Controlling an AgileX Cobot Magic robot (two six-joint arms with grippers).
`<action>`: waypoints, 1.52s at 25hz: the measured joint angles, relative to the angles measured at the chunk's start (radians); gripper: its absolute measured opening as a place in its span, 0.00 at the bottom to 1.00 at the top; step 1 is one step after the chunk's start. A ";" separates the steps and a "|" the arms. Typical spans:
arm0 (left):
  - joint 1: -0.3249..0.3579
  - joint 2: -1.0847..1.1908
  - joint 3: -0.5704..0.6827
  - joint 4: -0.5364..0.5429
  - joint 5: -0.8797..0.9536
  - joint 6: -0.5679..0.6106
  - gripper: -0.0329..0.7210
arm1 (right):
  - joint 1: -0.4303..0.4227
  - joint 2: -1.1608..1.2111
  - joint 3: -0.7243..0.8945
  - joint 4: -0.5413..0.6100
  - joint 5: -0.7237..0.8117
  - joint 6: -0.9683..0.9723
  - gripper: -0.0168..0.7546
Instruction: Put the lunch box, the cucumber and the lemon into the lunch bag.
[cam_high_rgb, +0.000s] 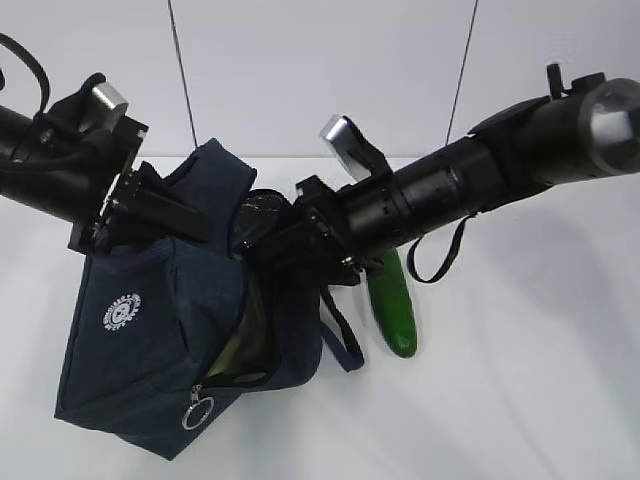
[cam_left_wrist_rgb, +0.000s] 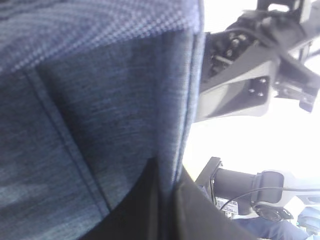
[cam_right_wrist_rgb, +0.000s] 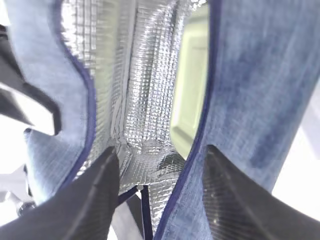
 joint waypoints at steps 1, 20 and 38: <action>0.000 0.000 0.000 0.000 0.000 0.000 0.04 | -0.017 0.000 0.000 0.000 0.020 -0.002 0.53; 0.005 0.000 -0.001 0.079 0.000 -0.010 0.04 | -0.078 -0.105 -0.146 -0.384 0.115 0.179 0.52; 0.084 -0.083 -0.001 0.276 0.006 -0.126 0.05 | -0.078 -0.239 -0.256 -0.955 0.151 0.611 0.52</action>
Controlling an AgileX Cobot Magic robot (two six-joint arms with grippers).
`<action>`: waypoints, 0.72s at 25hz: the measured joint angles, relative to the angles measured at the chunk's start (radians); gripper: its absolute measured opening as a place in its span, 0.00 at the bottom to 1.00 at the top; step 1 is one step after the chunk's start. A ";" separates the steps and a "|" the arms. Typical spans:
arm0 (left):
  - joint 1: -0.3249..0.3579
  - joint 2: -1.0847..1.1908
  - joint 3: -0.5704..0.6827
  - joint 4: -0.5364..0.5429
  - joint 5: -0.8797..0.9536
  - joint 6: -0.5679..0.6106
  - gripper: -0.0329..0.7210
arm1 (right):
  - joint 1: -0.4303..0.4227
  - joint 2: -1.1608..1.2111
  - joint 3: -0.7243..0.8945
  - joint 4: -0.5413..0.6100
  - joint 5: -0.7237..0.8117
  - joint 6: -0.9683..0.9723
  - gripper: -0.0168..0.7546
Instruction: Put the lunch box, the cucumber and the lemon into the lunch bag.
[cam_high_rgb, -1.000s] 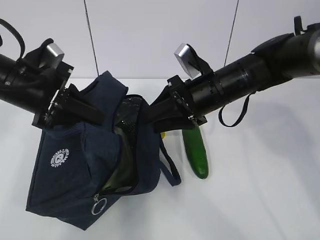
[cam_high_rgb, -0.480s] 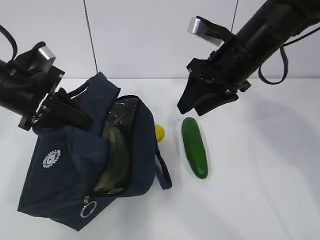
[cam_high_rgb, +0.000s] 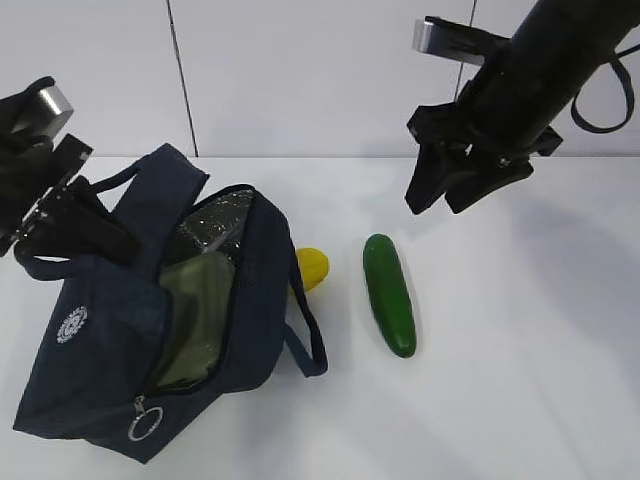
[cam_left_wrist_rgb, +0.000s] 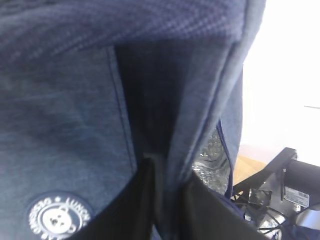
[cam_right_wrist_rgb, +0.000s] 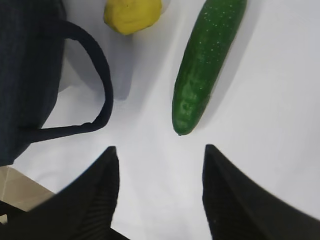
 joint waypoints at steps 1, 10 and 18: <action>0.004 -0.006 0.000 0.018 0.000 -0.007 0.06 | 0.000 -0.008 0.000 -0.002 0.000 0.005 0.52; 0.038 -0.058 0.000 0.097 0.004 -0.055 0.24 | 0.000 -0.039 0.000 -0.052 0.000 0.077 0.52; 0.046 -0.128 0.000 0.217 0.008 -0.121 0.36 | 0.000 -0.051 0.000 -0.098 0.002 0.101 0.52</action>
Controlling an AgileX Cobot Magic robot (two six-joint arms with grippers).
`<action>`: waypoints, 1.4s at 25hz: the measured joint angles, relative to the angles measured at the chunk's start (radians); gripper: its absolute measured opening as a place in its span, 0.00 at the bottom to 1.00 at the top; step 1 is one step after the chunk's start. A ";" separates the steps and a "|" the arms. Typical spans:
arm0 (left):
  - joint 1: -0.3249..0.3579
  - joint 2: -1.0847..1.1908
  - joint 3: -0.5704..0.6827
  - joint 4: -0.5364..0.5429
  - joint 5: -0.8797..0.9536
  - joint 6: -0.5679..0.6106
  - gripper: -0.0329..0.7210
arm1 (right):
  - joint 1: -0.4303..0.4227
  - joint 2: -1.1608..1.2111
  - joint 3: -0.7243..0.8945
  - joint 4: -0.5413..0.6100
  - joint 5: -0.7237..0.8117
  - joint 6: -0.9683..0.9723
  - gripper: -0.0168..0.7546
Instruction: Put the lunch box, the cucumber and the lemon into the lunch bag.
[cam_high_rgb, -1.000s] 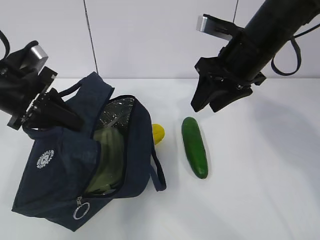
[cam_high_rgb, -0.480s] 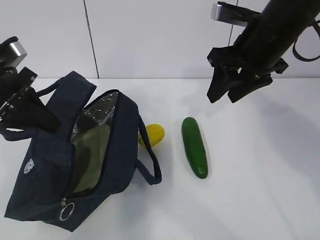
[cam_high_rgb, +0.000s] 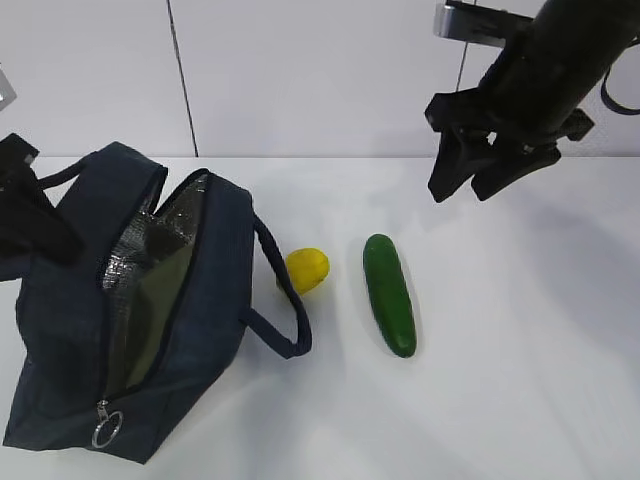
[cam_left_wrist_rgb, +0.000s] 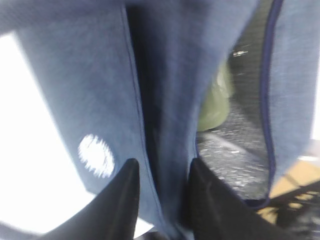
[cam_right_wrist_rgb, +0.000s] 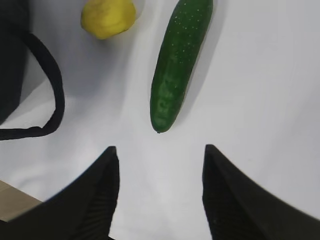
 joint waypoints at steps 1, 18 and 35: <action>0.000 -0.008 0.000 0.014 0.000 -0.008 0.36 | 0.000 -0.006 0.000 -0.002 0.000 0.000 0.52; 0.000 -0.160 0.000 0.346 0.015 -0.233 0.36 | 0.000 -0.069 0.000 -0.035 0.004 0.004 0.52; 0.000 -0.169 0.000 0.381 0.020 -0.291 0.36 | 0.025 -0.006 0.000 -0.165 0.006 0.178 0.48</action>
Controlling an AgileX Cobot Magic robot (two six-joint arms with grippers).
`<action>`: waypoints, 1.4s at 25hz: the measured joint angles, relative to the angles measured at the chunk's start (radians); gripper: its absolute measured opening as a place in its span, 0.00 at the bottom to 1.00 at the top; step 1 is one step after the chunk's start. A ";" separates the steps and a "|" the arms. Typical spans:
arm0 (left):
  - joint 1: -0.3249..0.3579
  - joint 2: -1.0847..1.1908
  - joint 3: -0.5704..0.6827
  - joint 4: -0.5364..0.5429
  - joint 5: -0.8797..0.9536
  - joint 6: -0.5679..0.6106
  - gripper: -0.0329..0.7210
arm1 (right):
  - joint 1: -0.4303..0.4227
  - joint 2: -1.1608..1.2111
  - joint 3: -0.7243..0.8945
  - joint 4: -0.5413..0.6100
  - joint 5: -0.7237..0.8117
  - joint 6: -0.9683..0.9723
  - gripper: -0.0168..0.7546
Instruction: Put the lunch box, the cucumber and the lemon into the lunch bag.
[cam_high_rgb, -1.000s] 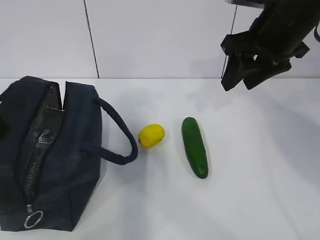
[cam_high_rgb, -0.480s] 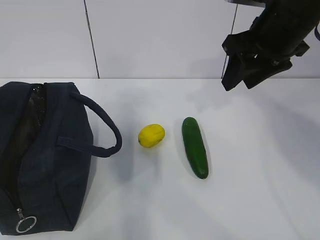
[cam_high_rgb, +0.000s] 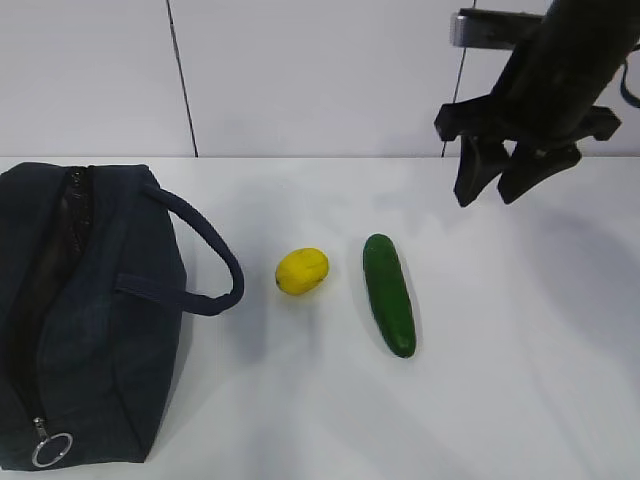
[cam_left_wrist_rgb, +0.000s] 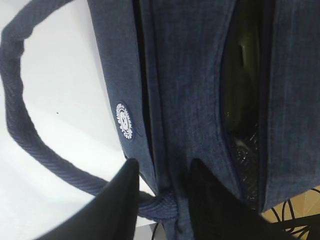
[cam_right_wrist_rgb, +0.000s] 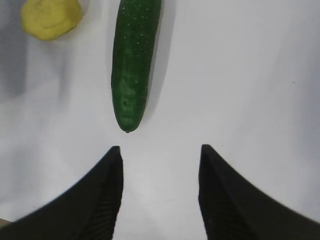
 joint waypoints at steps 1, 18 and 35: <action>0.000 0.000 0.000 -0.003 0.000 0.000 0.36 | 0.015 0.011 0.000 -0.007 -0.004 0.012 0.48; 0.000 0.000 0.000 -0.012 0.000 0.000 0.36 | 0.092 0.204 0.002 -0.018 -0.182 0.084 0.62; 0.000 0.000 0.000 -0.012 0.000 0.000 0.36 | 0.092 0.458 -0.165 0.003 -0.191 0.092 0.67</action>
